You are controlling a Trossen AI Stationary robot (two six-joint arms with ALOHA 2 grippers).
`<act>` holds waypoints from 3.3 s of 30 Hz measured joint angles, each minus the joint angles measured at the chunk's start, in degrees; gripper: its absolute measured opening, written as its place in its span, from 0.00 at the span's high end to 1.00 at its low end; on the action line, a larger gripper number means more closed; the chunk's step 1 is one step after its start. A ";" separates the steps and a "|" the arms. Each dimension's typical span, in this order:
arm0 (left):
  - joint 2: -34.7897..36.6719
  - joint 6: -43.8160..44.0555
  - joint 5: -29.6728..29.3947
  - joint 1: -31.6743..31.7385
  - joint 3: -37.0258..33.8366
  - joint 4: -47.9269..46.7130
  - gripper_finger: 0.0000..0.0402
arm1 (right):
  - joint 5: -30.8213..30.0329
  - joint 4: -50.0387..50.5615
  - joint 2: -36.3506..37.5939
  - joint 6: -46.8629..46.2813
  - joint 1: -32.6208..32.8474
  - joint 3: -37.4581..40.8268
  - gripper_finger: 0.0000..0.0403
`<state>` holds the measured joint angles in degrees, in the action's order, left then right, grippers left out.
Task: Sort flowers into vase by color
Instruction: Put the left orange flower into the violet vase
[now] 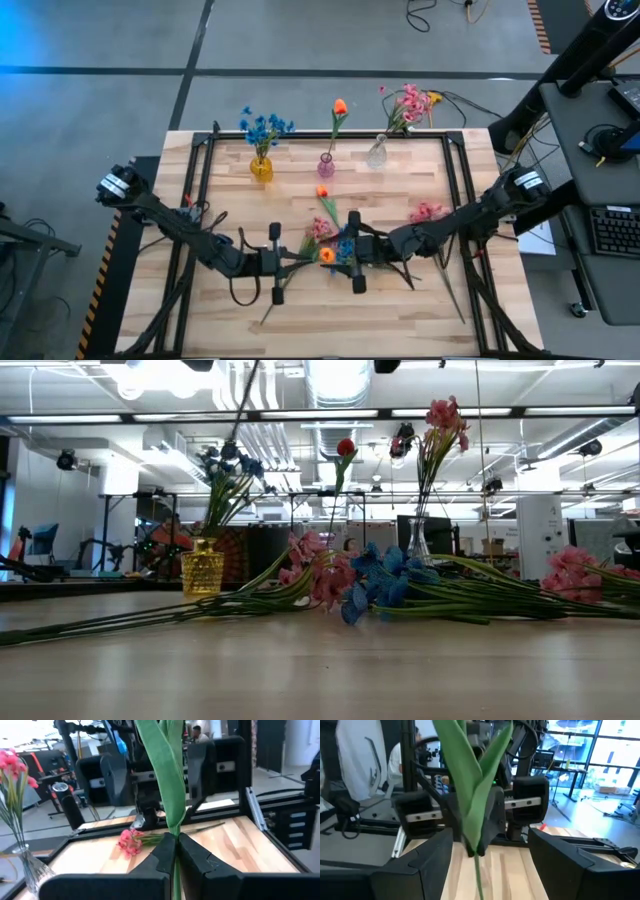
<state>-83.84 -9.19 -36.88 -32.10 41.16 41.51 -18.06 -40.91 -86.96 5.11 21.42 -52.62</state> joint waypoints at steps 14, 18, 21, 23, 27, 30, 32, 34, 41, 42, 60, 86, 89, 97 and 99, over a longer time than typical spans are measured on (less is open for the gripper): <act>-3.03 -1.93 -1.71 0.24 3.22 0.03 1.00 | 0.04 0.28 -0.74 0.47 -0.05 -1.42 0.50; -3.01 -1.89 -1.75 0.35 3.18 0.05 1.00 | 0.04 0.28 -0.76 0.47 -0.05 -1.42 0.60; -3.02 -1.86 -1.87 0.37 3.11 0.05 1.00 | 0.09 0.29 -0.76 0.47 -0.05 -1.42 0.68; -3.03 -1.86 -1.91 0.37 3.11 0.05 1.00 | 0.17 0.28 -0.76 0.47 -0.05 -1.42 0.74; -3.01 -1.84 -2.12 0.40 3.09 0.05 1.00 | 0.28 0.28 -0.76 0.51 -0.04 -1.42 0.83; -3.01 -1.84 -2.14 0.40 3.09 0.05 1.00 | 0.31 0.28 -0.76 0.78 -0.03 -1.42 0.89; -3.01 -1.84 -2.19 0.38 3.09 0.05 1.00 | 0.35 0.28 -0.76 0.80 -0.03 -1.42 0.92; -3.01 -1.21 -3.53 0.34 3.09 0.05 1.00 | 0.20 0.28 -0.76 0.91 -0.05 -1.42 0.94; -3.01 1.15 -6.79 0.33 3.09 0.05 0.91 | -0.15 0.28 -0.76 0.74 -0.08 -1.42 0.95; -3.01 1.25 -6.56 0.31 3.09 0.05 0.88 | -0.09 0.32 -0.68 0.71 -0.08 -1.42 0.95; 4.62 6.27 -7.97 0.42 3.07 -18.64 0.50 | -9.14 14.86 12.14 0.97 -10.33 -1.38 0.96; 17.51 29.67 -13.27 0.44 3.07 -59.28 0.57 | -1.82 38.76 4.35 -2.12 -34.54 -21.89 0.96; 18.18 31.72 -13.51 0.44 3.07 -61.82 0.57 | -1.77 38.62 3.44 -2.02 -35.17 -22.53 0.96; 19.56 33.74 -13.65 0.44 3.07 -64.33 0.57 | -1.69 38.53 3.24 -2.51 -37.56 -22.71 0.96; 19.59 33.74 -13.65 0.44 3.07 -64.48 0.57 | -1.02 38.53 3.25 -3.20 -38.23 -22.71 0.96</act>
<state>-64.25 24.56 -50.53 -31.66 44.23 -22.96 -19.08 -2.37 -83.71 1.92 -16.81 -75.33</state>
